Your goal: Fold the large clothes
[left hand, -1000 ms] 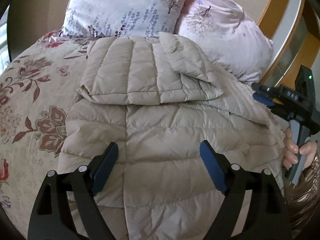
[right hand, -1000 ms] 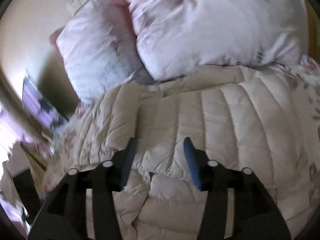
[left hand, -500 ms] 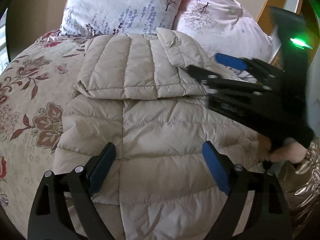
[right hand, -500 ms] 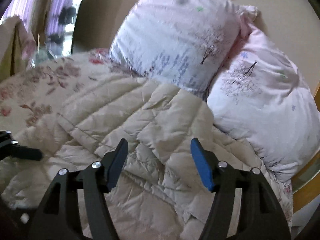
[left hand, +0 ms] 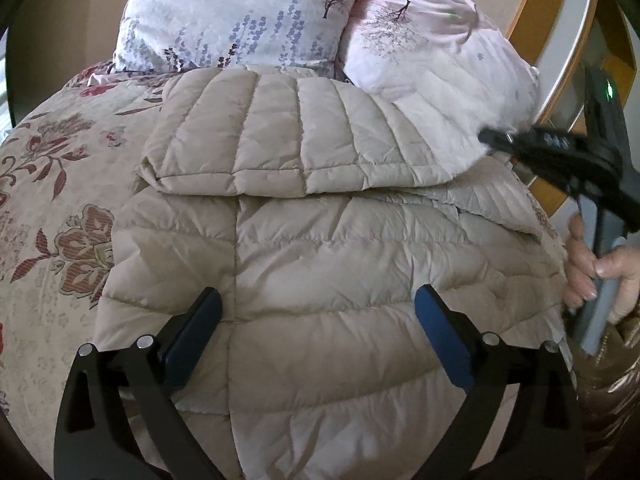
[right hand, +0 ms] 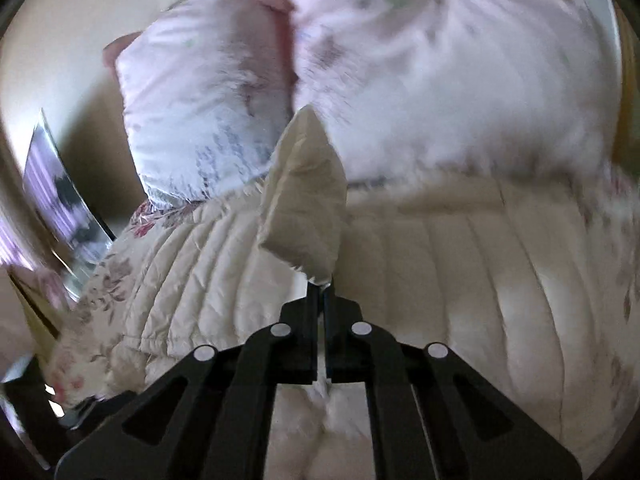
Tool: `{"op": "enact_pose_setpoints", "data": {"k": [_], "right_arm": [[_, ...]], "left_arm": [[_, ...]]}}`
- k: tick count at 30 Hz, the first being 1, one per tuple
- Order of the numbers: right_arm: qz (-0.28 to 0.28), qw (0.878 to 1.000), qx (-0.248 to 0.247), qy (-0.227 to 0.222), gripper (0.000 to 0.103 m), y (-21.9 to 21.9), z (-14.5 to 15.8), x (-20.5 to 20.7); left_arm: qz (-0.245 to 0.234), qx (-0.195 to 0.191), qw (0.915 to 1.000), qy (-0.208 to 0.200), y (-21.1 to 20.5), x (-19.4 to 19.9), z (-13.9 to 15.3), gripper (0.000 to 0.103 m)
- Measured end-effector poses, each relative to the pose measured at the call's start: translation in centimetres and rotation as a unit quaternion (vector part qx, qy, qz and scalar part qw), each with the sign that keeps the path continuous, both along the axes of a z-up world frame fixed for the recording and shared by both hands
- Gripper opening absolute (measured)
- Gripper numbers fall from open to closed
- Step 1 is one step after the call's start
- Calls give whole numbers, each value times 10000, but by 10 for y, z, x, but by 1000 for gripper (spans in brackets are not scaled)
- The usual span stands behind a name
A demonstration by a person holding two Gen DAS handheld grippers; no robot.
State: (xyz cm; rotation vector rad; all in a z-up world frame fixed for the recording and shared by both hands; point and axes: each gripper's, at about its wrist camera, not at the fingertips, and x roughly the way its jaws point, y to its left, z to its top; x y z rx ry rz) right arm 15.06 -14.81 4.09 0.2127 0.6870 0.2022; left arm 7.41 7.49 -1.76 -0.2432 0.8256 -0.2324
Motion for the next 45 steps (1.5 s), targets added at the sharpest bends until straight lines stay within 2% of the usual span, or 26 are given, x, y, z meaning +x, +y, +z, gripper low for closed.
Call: {"op": "enact_pose_setpoints", "data": {"k": [2, 3, 4, 5, 6, 7, 9, 11, 14, 16, 18, 24, 33, 40, 45], "right_arm": [[-7, 9988, 301, 383, 12, -20, -11, -2], [-60, 9981, 400, 476, 27, -28, -13, -1], [-140, 9964, 608, 576, 52, -39, -17, 0], [-260, 9944, 832, 606, 62, -50, -19, -2], [-401, 9917, 1050, 620, 66, -60, -20, -2], [-522, 9870, 1353, 698, 66, -73, -22, 0], [-560, 9818, 1601, 851, 66, -82, -25, 7], [-679, 9785, 1645, 1038, 62, -86, -34, 16], [-641, 9725, 1859, 1252, 39, -86, -48, 28], [-491, 9719, 1912, 1279, 12, -81, -53, 34], [-418, 9754, 1837, 1147, 7, -78, -52, 32], [-425, 9839, 1578, 720, 5, -80, -35, 3], [-652, 9833, 1356, 1024, 5, -80, -53, -13], [-782, 9858, 1017, 1085, 5, -73, -61, -18], [-855, 9852, 801, 1249, 6, -67, -70, -8]], "left_arm": [[-15, 19, 10000, 4, -1, 0, 0, 100], [-27, 36, 10000, 11, -1, 1, 0, 101], [-32, 55, 10000, 13, -1, 1, 0, 101], [-36, 63, 10000, 15, -2, 1, 0, 101], [-38, 75, 10000, 17, -2, 1, 0, 102], [-40, 80, 10000, 20, -2, 1, -1, 102], [-43, 97, 9999, 31, -3, 1, -1, 102], [-46, 134, 9999, 47, -4, 0, -1, 102], [-61, 215, 9997, 67, -6, 1, -2, 102], [-73, 258, 9996, 80, -7, 1, -2, 102], [-98, 280, 9995, 87, -7, 1, -3, 102], [-132, 266, 9995, 99, -6, 1, -3, 102], [-176, 430, 9988, 125, -11, 1, -3, 102], [-247, 725, 9969, 172, -17, 1, -4, 102], [-206, 544, 9983, 107, -11, -1, -2, 102]]}}
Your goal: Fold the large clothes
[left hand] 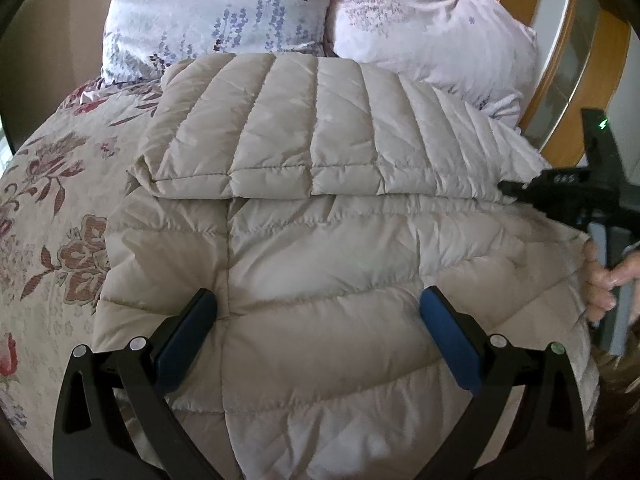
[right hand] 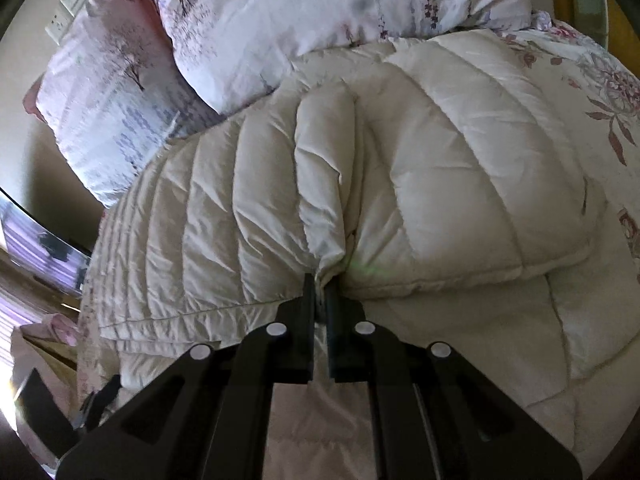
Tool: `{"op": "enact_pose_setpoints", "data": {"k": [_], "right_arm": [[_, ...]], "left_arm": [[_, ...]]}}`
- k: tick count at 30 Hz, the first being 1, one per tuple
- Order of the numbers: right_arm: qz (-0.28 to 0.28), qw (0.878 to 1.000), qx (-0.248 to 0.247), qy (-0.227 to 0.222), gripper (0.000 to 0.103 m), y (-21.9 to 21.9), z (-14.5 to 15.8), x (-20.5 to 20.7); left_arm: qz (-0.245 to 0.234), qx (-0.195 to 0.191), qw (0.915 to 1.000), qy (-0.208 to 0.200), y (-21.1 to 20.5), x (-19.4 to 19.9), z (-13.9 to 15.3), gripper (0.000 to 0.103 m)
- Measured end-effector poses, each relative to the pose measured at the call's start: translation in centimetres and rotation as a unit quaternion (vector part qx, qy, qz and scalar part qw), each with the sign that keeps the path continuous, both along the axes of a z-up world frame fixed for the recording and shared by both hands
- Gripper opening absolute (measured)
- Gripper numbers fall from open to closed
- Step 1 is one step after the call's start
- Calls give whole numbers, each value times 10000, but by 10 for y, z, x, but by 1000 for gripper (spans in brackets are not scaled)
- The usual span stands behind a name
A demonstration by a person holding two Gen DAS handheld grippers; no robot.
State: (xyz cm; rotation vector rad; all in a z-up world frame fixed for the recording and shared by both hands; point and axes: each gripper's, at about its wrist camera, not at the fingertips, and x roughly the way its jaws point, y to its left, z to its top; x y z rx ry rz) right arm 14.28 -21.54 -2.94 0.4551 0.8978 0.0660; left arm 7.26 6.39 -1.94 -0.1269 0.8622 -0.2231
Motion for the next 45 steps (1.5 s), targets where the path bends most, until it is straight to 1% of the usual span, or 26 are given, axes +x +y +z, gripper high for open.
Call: {"op": "enact_pose_setpoints", "data": {"k": [5, 7, 8, 9, 10, 11, 13, 16, 18, 21, 23, 25, 27, 28, 32, 35, 38, 39, 42, 45], "right_arm": [[75, 9997, -185, 122, 7, 3, 0, 5], [168, 9996, -159, 151, 14, 3, 2, 4], [225, 9996, -114, 140, 22, 2, 4, 2], [294, 9995, -23, 104, 27, 0, 8, -2], [346, 9994, 68, 71, 39, -2, 12, -6], [419, 9989, 191, 17, 45, -6, 16, -13], [519, 9982, 295, -107, 49, -18, 24, -28], [509, 9977, 364, -249, 57, -45, 33, -55], [396, 9983, 335, -252, 58, -67, 34, -72], [129, 9992, 341, -172, 60, -104, 27, -101], [-13, 9993, 367, -5, 61, -129, 17, -119], [-98, 9990, 413, 169, 61, -145, 6, -132], [-157, 9984, 472, 276, 61, -156, -1, -142], [-125, 9978, 572, 308, 61, -160, -5, -150], [23, 9957, 834, 407, 61, -168, -18, -166], [126, 9931, 1026, 560, 61, -168, -30, -174], [375, 9881, 1400, 513, 61, -165, -35, -182], [437, 9872, 1453, 497, 61, -162, -35, -186], [711, 9847, 1497, 532, 61, -152, -37, -199], [1003, 9832, 1407, 596, 61, -144, -37, -211]], "left_arm": [[265, -509, 9981, -223, 18, -15, 7, 102], [360, -409, 9982, -244, 23, -21, 11, 102], [386, -355, 9983, -268, 25, -25, 13, 102], [403, -286, 9983, -307, 29, -31, 17, 102], [412, -233, 9983, -329, 34, -36, 21, 102], [420, -201, 9984, -334, 36, -41, 24, 102], [500, -154, 9981, -337, 48, -51, 29, 102], [615, -234, 9972, -366, 69, -63, 34, 102], [684, -334, 9965, -341, 82, -69, 34, 102], [743, -525, 9957, -191, 100, -75, 28, 102], [747, -679, 9949, -61, 108, -79, 21, 102], [683, -907, 9935, 110, 115, -82, 14, 95], [598, -1149, 9912, 284, 120, -85, 6, 85], [562, -1267, 9898, 341, 122, -88, 4, 84], [429, -1639, 9849, 368, 126, -100, -1, 82], [322, -1818, 9821, 367, 126, -108, -3, 81], [133, -2098, 9768, 401, 122, -117, -5, 79], [21, -2216, 9742, 428, 119, -120, -6, 78], [-145, -2252, 9732, 434, 113, -130, -7, 78], [-235, -2388, 9695, 493, 113, -137, -9, 78]]}}
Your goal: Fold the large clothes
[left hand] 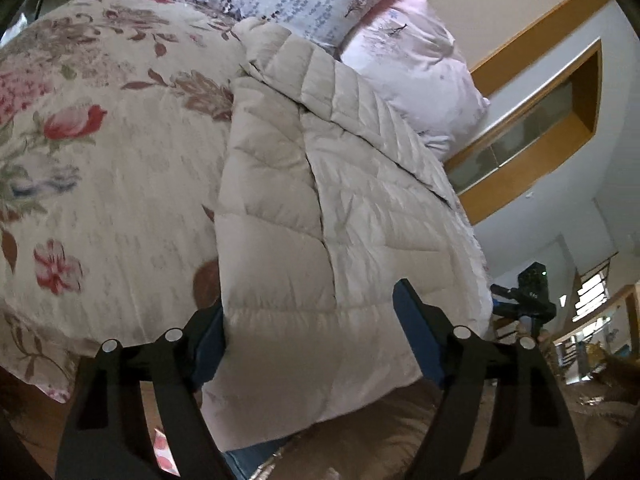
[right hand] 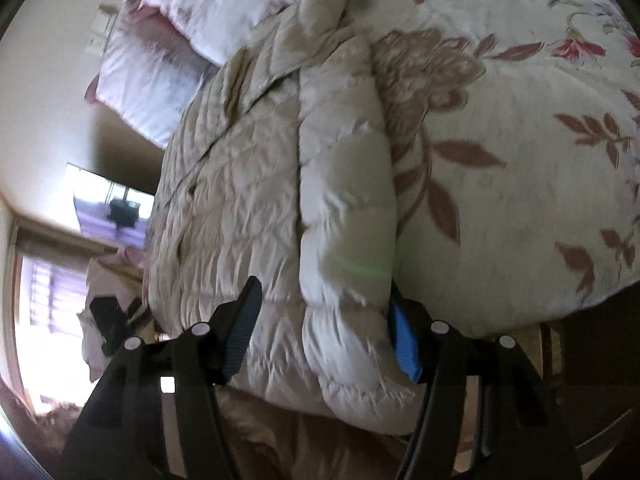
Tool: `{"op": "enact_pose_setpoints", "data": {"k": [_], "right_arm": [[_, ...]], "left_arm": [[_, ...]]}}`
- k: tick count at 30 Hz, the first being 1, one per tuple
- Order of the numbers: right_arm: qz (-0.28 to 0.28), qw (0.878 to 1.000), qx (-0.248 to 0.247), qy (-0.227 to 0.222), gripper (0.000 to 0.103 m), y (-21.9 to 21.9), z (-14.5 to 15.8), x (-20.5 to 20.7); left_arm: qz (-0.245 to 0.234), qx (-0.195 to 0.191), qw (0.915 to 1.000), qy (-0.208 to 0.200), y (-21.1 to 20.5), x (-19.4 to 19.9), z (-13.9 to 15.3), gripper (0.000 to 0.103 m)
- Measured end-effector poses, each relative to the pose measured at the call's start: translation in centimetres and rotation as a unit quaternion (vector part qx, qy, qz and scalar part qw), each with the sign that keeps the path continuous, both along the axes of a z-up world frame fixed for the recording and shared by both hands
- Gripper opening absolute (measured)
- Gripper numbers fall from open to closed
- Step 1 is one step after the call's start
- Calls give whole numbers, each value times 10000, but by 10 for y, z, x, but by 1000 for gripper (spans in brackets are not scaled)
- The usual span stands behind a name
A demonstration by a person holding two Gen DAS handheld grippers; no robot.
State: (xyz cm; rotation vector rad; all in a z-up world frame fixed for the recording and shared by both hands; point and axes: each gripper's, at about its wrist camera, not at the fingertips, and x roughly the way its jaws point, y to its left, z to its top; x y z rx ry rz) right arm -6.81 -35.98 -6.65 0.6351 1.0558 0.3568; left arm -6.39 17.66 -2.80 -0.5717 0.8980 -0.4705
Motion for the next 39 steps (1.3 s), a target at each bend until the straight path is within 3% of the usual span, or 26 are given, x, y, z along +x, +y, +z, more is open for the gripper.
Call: {"op": "enact_pose_setpoints", "data": {"k": [7, 10, 14, 18, 20, 22, 24, 27, 33, 39], "right_arm": [[293, 9993, -221, 39, 60, 1, -4, -15], [218, 9990, -362, 134, 67, -5, -12, -19], [320, 9995, 32, 53, 75, -12, -28, -24], [473, 9982, 356, 39, 75, -3, -43, -22], [594, 9973, 434, 38, 65, 6, -49, -22], [772, 9956, 532, -62, 28, 16, -49, -24], [933, 9934, 599, -285, 18, 21, -40, -28], [1091, 9894, 628, -718, 14, 25, -18, -35], [1087, 9797, 377, -1639, 12, 40, 33, -39], [140, 9593, -260, -2807, 12, 47, 89, -36]], "left_arm": [[-247, 73, 9997, 21, 2, -17, -2, 76], [-168, 157, 9996, 146, 6, -19, -9, 76], [-118, 99, 9990, 414, 9, -14, -33, 76], [-302, -150, 9991, 265, 1, -13, -40, 76], [-352, -205, 9989, 216, -2, -14, -41, 74], [-405, -279, 9986, 216, -2, -15, -41, 57], [-449, -371, 9981, 206, 0, -17, -39, 31], [-509, -401, 9979, 65, 1, -20, -30, 14], [-397, -98, 9980, -480, -2, -22, 4, 12], [398, -23, 9943, -993, 16, -4, 43, 12]]}}
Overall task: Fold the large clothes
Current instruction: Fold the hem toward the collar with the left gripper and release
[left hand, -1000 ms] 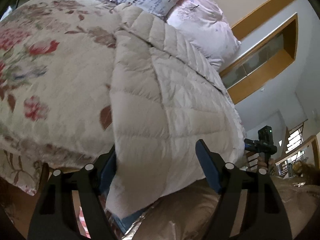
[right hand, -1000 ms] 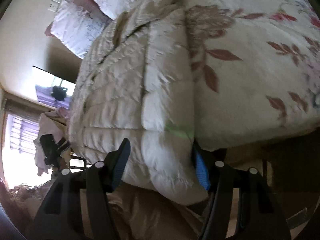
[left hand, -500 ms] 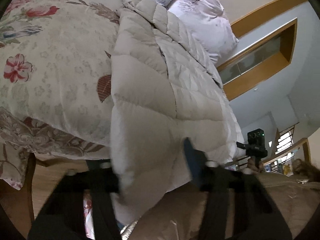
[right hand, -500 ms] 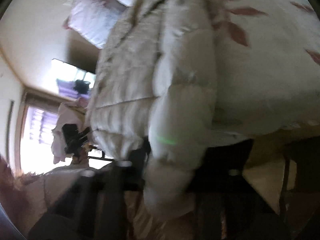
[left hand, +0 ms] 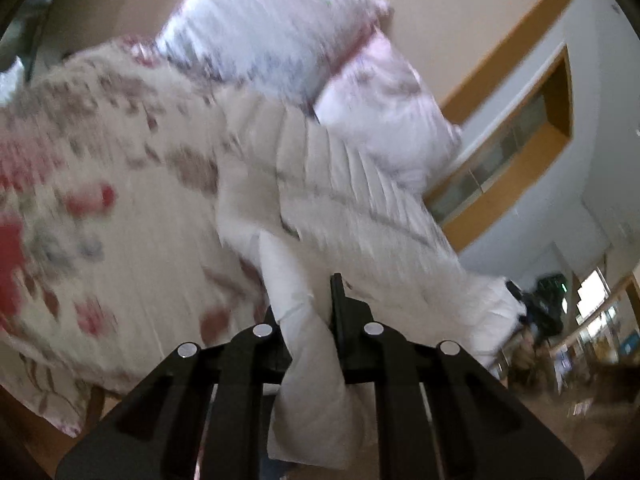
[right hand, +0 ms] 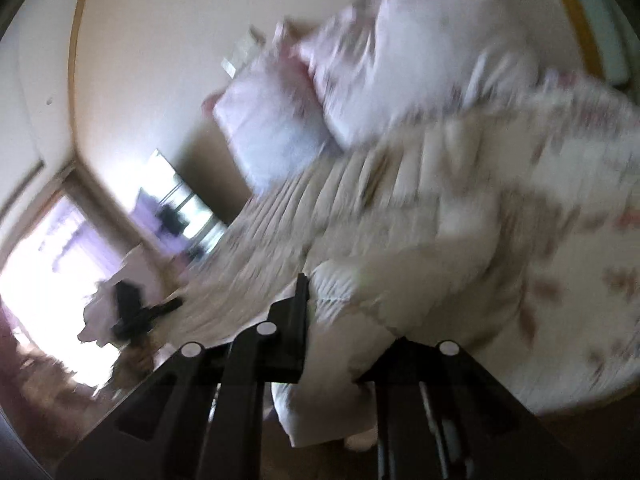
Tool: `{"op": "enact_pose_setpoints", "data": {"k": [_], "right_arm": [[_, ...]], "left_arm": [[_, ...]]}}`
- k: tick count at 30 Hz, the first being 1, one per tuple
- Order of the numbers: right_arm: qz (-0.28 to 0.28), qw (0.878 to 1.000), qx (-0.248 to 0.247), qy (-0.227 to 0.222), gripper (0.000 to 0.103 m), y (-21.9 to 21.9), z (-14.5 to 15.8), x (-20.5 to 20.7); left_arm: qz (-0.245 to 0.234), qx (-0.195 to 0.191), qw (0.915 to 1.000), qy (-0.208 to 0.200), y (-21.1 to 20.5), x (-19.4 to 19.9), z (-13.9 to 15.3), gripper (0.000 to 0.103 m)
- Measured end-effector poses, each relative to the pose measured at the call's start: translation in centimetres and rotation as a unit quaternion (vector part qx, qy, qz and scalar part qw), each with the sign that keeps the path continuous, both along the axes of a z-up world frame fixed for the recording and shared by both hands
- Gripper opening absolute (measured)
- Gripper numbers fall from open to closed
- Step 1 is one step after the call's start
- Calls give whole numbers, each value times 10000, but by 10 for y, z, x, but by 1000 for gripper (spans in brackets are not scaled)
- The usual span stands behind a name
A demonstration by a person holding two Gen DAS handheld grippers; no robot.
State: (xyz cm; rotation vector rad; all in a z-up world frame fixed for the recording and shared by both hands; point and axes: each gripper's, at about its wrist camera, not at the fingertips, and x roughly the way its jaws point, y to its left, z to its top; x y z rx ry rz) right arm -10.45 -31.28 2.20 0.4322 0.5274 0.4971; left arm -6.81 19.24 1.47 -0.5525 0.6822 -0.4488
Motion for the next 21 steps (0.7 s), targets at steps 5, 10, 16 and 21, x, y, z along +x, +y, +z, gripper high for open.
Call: {"op": "enact_pose_setpoints", "data": {"k": [5, 10, 16, 21], "right_arm": [[-883, 9909, -768, -663, 12, 12, 27, 13], [-1258, 9743, -1597, -975, 12, 33, 34, 30], [-1568, 9651, -1784, -1100, 12, 33, 44, 63], [-1776, 9628, -1677, -1158, 12, 27, 58, 101]], "left_arm": [[539, -326, 9980, -67, 13, 30, 12, 12], [673, -33, 9977, -91, 7, 60, 23, 12], [693, 77, 9971, -316, 2, 97, 48, 12], [704, 140, 9960, -524, -3, 137, 68, 12]]}}
